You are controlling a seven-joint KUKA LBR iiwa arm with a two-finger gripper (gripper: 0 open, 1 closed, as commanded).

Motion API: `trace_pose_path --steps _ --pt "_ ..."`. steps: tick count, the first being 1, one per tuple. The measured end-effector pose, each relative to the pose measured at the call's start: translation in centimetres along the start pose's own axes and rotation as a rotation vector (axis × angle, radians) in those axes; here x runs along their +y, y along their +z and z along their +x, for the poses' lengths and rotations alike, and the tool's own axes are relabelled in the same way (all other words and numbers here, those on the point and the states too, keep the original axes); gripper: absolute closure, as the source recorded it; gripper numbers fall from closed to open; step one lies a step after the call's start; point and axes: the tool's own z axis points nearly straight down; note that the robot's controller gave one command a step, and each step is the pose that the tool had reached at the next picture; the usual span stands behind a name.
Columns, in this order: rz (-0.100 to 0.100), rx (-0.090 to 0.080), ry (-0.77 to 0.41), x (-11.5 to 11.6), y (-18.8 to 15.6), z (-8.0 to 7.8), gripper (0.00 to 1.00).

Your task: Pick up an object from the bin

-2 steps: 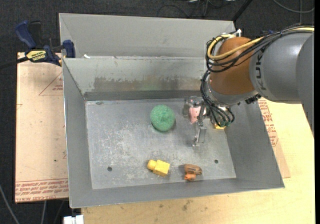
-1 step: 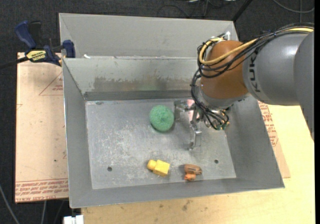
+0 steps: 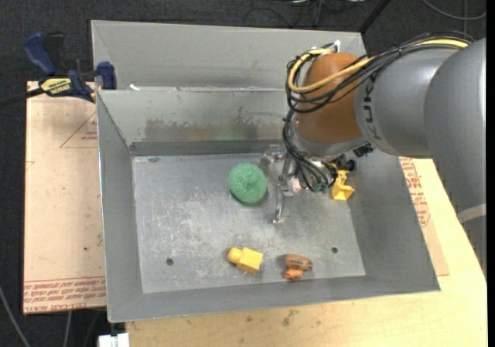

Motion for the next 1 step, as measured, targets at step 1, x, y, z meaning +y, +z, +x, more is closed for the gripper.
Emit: trace_pose_path --steps 1 --pt "0.001 0.0 -0.146 4.15 -0.1 -2.24 0.0"
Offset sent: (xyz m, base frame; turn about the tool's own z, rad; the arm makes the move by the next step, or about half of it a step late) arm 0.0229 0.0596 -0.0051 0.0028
